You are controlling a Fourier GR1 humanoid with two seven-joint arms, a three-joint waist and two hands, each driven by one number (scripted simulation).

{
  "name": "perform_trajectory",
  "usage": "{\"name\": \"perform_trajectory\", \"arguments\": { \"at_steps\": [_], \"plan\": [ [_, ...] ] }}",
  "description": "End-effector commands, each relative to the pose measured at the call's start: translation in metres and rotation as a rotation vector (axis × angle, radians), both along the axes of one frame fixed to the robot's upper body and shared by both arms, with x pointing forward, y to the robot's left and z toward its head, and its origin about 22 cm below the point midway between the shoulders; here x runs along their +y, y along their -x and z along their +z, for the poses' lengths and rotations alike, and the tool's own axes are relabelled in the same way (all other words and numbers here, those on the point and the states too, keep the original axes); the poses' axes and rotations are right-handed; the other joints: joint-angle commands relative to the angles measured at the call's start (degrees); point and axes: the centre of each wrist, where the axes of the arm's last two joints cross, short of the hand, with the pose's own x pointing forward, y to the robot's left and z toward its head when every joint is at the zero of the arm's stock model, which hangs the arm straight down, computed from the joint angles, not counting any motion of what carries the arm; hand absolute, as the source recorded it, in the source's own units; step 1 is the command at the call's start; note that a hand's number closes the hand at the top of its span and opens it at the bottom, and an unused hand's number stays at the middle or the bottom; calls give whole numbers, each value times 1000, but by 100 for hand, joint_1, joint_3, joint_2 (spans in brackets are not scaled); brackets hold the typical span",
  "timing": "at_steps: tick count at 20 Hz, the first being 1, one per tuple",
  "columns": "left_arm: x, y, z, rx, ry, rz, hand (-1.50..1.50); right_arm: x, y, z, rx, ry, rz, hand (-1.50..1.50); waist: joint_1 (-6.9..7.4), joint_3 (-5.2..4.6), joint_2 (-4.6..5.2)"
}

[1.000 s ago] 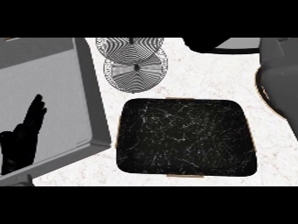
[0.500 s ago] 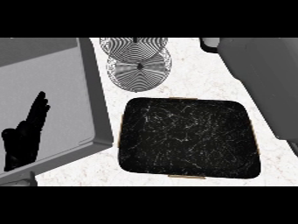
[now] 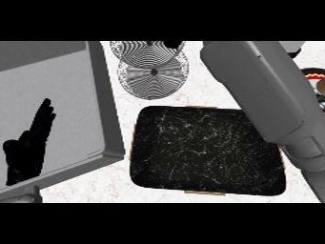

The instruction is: Pick the squash from the tray and place it in the tiered basket

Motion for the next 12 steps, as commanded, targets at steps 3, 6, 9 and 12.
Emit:
{"name": "perform_trajectory", "arguments": {
  "at_steps": [3,6,9,12],
  "plan": [
    [-36,13,-46,168,117,-52,0,9,-16,-37,31,12,-24,150,-35,-143,89],
    [-40,11,-40,146,113,-67,0,16,-19,-46,83,-154,-12,150,-44,-136,67],
    [-34,12,-38,157,101,-73,0,8,-25,-57,163,-349,-18,-150,4,-129,100],
    [-34,13,-47,146,107,-64,0,20,-24,-61,159,-459,-6,-150,28,-139,135]
  ]
}}
